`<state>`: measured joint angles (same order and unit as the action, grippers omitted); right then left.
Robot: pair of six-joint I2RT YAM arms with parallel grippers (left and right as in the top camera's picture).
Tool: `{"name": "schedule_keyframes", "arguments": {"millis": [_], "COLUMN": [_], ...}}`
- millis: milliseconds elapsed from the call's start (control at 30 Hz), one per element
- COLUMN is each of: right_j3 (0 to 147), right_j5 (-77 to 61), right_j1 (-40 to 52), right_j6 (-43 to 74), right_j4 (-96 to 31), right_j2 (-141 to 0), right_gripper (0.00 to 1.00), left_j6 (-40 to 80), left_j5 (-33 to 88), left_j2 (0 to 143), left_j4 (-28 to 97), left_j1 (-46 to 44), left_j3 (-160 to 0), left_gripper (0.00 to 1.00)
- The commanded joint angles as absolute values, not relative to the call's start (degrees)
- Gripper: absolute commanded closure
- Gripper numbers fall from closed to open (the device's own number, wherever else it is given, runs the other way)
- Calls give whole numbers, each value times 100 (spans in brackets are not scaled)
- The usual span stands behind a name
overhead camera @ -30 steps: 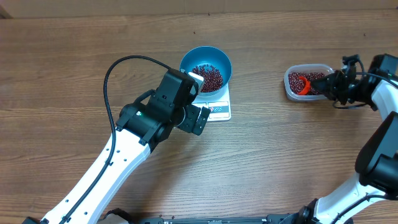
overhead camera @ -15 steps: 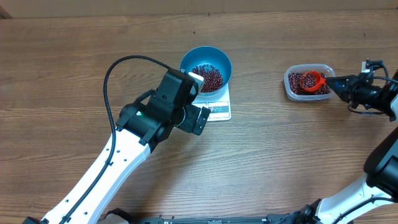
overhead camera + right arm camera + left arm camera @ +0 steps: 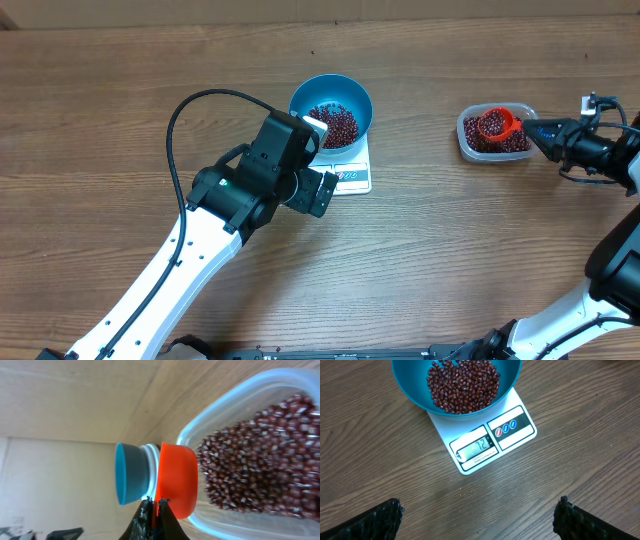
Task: Scoop item into bowl and weigh 150g on scale
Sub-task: 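Lift the filled red scoop out of the tub with the right gripper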
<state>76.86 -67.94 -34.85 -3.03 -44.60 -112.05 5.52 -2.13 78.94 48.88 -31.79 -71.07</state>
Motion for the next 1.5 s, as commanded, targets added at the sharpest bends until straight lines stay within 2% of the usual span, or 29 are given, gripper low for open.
{"name": "schedule_keyframes", "arguments": {"millis": [0, 433, 1467], "right_j3": [7686, 7686, 7690], "right_j5": [-7349, -7476, -7706], "right_j1": [-3487, -3129, -1000], "right_j6": [-346, -344, -294], "right_j4": [-4453, -4517, -4200], "right_j2": [-11187, -10827, -10680], "right_gripper": [96, 96, 96], "left_j6": [425, 425, 425], "left_j5": [-187, -187, -187], "left_j2": [7940, 7940, 7940], "left_j4": [4888, 4888, 4888], "left_j1": [-3190, -3190, -3190], "left_j3": [-7177, -7177, -7177], "left_gripper": [0, 0, 1]}}
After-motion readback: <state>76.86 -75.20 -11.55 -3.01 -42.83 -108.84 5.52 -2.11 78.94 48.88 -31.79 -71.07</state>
